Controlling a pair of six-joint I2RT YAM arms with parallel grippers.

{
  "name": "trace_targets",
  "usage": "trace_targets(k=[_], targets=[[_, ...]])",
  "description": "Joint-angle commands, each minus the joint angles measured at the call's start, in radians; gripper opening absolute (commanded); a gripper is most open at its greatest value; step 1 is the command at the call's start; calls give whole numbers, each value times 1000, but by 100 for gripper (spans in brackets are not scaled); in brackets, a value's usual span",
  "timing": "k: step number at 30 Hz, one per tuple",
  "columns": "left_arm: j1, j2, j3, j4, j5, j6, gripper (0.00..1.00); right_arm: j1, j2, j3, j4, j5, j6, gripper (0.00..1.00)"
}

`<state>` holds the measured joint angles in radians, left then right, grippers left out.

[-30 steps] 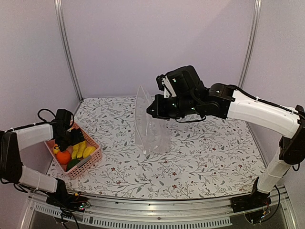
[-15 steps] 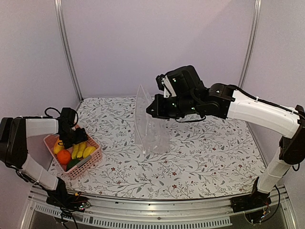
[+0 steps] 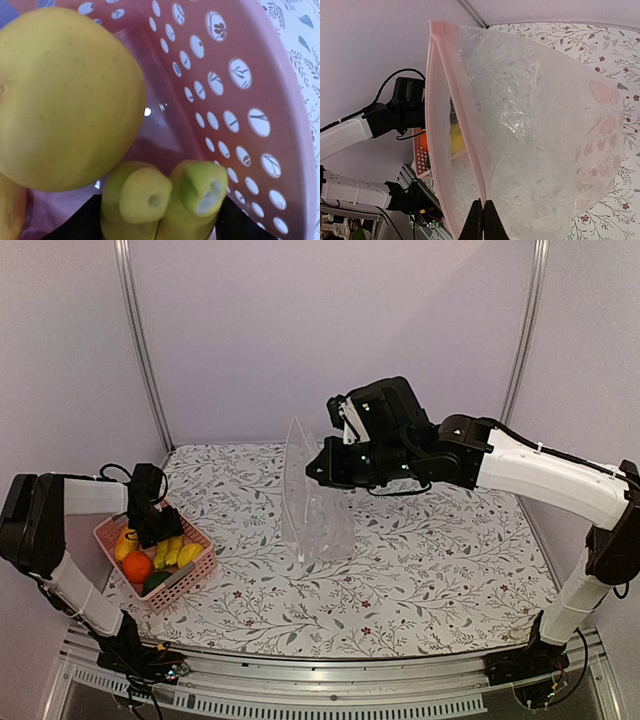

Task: Place the food in the zip-top bag and seal the zipper
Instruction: Pick up the fake fruit from the bin, then place the fake fruit in the zipper food storage bag.

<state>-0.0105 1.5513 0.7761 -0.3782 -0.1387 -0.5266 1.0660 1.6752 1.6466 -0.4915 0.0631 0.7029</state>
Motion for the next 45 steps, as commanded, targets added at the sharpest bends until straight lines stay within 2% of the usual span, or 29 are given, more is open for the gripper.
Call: trace_targets(k=[1, 11, 17, 20, 24, 28, 34, 40, 45], targets=[[10, -15, 15, 0, 7, 4, 68, 3, 11, 15, 14, -13, -3, 0], [10, -284, 26, -70, -20, 6, 65, 3, 11, 21, 22, -29, -11, 0], [-20, -511, 28, -57, 109, 23, 63, 2, 9, 24, 31, -52, -35, 0], [-68, -631, 64, -42, 196, 47, 62, 3, 8, 27, 30, -52, -50, 0], [-163, -712, 139, -3, 301, 46, 61, 4, 12, 43, 24, -90, -65, 0], [-284, -743, 167, 141, 409, -21, 61, 5, 29, 63, 21, -96, -66, 0], [-499, -718, 152, 485, 518, -71, 61, 6, 56, 86, 29, -118, -49, 0], [-692, -609, 211, 658, 581, -9, 61, 5, 58, 93, 42, -156, -30, 0], [-802, -516, 230, 775, 600, 84, 61, 5, 55, 95, 56, -192, 3, 0]])
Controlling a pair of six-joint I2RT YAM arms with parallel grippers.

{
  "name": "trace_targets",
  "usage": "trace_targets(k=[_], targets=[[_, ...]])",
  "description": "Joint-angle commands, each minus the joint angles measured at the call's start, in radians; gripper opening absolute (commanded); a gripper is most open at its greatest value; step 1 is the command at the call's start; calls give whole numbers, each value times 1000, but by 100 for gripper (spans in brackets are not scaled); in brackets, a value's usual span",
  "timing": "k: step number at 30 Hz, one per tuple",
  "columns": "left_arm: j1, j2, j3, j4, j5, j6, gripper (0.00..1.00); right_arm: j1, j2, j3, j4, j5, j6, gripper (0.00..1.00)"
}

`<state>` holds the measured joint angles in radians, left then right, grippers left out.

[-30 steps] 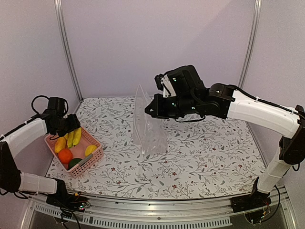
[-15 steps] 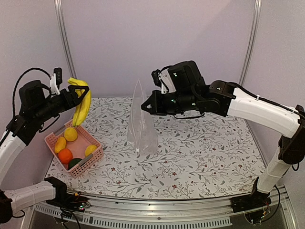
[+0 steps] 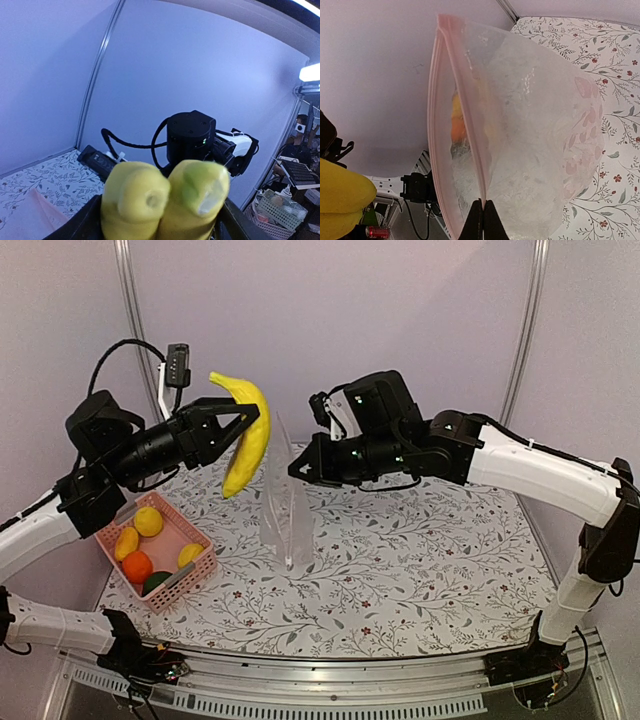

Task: Place the food in the zip-top bag and seal the zipper
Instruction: Place the fake fruit in the zipper food storage bag.

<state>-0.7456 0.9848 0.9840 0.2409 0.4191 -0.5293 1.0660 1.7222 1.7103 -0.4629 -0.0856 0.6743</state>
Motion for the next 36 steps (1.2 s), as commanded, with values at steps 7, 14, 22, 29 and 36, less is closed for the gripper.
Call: trace_targets(k=[7, 14, 22, 29, 36], targets=[[-136, 169, -14, 377, 110, 177, 60, 4, -1, 35, 31, -71, 72, 0], [-136, 251, -42, 554, 186, 149, 59, 2, -16, 29, 34, -89, 85, 0], [-121, 257, -79, 558, 231, 156, 58, -2, -40, 3, 66, -138, 104, 0], [-104, 228, -116, 529, 252, 161, 57, -25, -92, -42, 93, -158, 143, 0], [-94, 200, -142, 486, 242, 183, 56, -38, -109, -43, 97, -174, 146, 0]])
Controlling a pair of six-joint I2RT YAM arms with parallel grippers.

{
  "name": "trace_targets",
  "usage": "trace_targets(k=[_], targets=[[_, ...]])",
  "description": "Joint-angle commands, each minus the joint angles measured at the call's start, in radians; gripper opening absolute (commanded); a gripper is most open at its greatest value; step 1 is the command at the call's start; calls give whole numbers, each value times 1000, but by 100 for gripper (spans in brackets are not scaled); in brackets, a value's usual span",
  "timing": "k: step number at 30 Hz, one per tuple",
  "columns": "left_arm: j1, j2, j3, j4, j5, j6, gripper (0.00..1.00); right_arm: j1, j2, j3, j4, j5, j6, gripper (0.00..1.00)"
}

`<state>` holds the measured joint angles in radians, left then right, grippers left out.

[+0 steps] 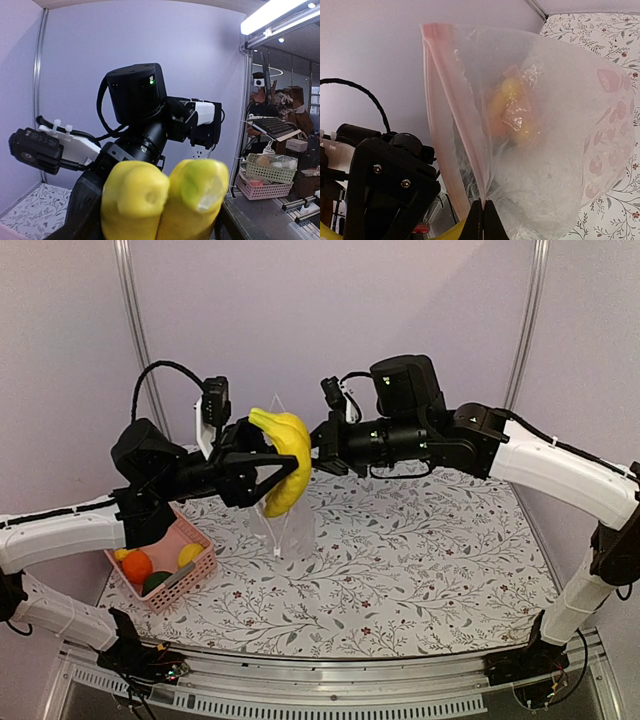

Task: Place the food in the zip-top bag and seal the zipper
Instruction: Place the fake fruit in the zipper food storage bag.

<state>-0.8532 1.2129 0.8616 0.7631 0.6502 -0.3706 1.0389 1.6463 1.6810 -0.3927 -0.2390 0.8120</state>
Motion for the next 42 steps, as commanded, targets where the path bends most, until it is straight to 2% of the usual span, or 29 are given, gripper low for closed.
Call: trace_targets(k=[1, 10, 17, 25, 36, 42], targets=[[15, -31, -19, -47, 9, 30, 56, -10, -34, -15, 29, -25, 8, 0], [21, -88, -5, -301, -79, 196, 56, -20, -75, -47, 17, -5, 8, 0], [27, -109, -42, -289, -156, 157, 56, -22, -99, -72, 3, 23, -4, 0], [48, -120, -38, -353, -195, 157, 57, -22, -116, -81, -44, 61, -29, 0], [80, -84, 95, -620, -238, 186, 59, -22, -119, -95, -55, 97, -44, 0], [82, -69, 132, -709, -261, 228, 60, -22, -108, -77, -52, 98, -56, 0]])
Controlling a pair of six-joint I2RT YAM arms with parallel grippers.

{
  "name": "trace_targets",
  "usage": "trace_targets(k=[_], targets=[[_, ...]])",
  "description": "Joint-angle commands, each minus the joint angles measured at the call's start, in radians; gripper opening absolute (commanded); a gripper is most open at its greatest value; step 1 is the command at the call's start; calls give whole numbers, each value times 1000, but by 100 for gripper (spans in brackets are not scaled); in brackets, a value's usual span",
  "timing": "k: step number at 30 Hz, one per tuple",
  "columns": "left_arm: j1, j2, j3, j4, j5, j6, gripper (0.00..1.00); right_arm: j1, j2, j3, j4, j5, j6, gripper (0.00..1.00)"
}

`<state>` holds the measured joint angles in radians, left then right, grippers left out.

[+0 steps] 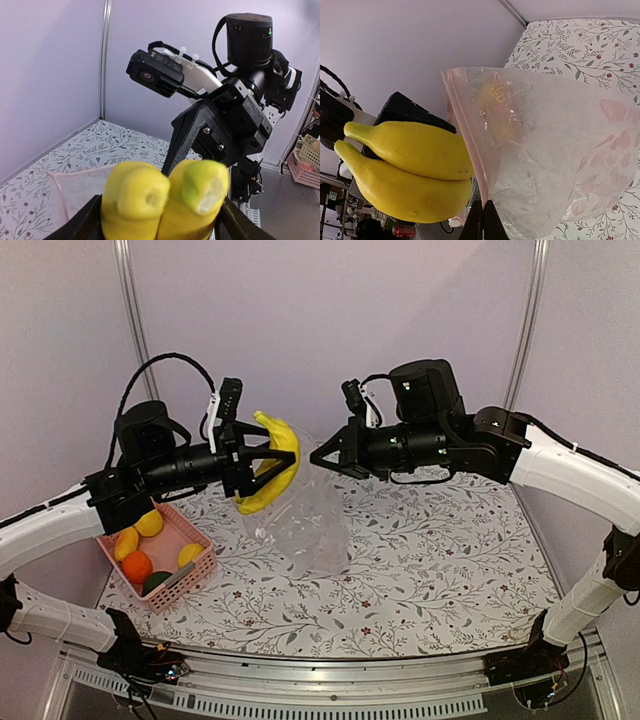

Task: Place the food in the zip-top bag and seal the zipper
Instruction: Place the fake fruit in the zipper food storage bag.

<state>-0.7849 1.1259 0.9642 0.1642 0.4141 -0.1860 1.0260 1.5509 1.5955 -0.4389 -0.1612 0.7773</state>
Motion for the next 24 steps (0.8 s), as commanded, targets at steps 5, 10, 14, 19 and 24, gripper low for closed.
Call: trace_targets(k=[5, 10, 14, 19, 24], targets=[[13, 33, 43, -133, -32, 60, 65, -8, -1, 9, -2, 13, -21, 0], [13, 58, 56, -129, -13, 51, 70, -8, 10, 8, 3, 8, -16, 0], [13, 65, 52, -126, -11, 52, 78, -9, 10, 6, 3, 16, -11, 0], [13, 71, 57, -126, -5, 52, 93, -8, 2, 1, 3, 37, -9, 0], [13, 68, 62, -130, 4, 52, 100, -8, 1, -12, 1, 58, -4, 0]])
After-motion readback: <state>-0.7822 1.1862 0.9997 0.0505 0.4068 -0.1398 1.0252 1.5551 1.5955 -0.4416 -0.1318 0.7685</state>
